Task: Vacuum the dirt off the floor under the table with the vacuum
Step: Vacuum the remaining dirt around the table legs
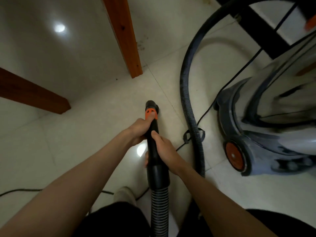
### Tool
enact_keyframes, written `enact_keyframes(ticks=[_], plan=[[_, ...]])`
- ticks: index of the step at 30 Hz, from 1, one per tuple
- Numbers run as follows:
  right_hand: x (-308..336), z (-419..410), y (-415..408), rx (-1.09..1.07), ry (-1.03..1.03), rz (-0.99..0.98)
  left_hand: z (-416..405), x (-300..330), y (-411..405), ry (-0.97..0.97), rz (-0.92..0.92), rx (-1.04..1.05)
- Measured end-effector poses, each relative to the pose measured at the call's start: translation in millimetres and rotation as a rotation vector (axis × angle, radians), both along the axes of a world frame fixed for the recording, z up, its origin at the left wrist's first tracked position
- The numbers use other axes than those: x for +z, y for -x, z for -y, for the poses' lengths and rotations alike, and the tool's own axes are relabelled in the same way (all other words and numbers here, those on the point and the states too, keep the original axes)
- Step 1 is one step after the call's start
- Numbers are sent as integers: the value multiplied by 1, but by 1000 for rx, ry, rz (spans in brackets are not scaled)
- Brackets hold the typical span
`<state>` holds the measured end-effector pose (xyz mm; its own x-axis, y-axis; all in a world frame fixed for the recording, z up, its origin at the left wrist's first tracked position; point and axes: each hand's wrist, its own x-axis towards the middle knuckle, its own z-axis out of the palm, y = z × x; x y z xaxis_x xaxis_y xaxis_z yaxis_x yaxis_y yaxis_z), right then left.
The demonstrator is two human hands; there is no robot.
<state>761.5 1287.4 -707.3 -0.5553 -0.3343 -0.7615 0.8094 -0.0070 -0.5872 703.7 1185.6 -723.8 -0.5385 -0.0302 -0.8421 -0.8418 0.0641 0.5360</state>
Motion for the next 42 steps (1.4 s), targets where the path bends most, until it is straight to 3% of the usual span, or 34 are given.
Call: enact_keyframes(ticks=[4, 17, 25, 35, 42], plan=[[65, -17, -4, 47, -94, -13, -12, 82, -9, -91, -6, 3], [385, -89, 53, 201, -412, -443, -68, 421, 32, -232, -176, 27], [546, -165, 87, 212, -568, -620, -134, 580, 65, -317, -326, -39], [619, -227, 136, -28, -751, -727, -205, 654, 147, -434, -402, -307], [624, -216, 186, -374, -834, -595, -224, 659, 232, -448, -354, -618]])
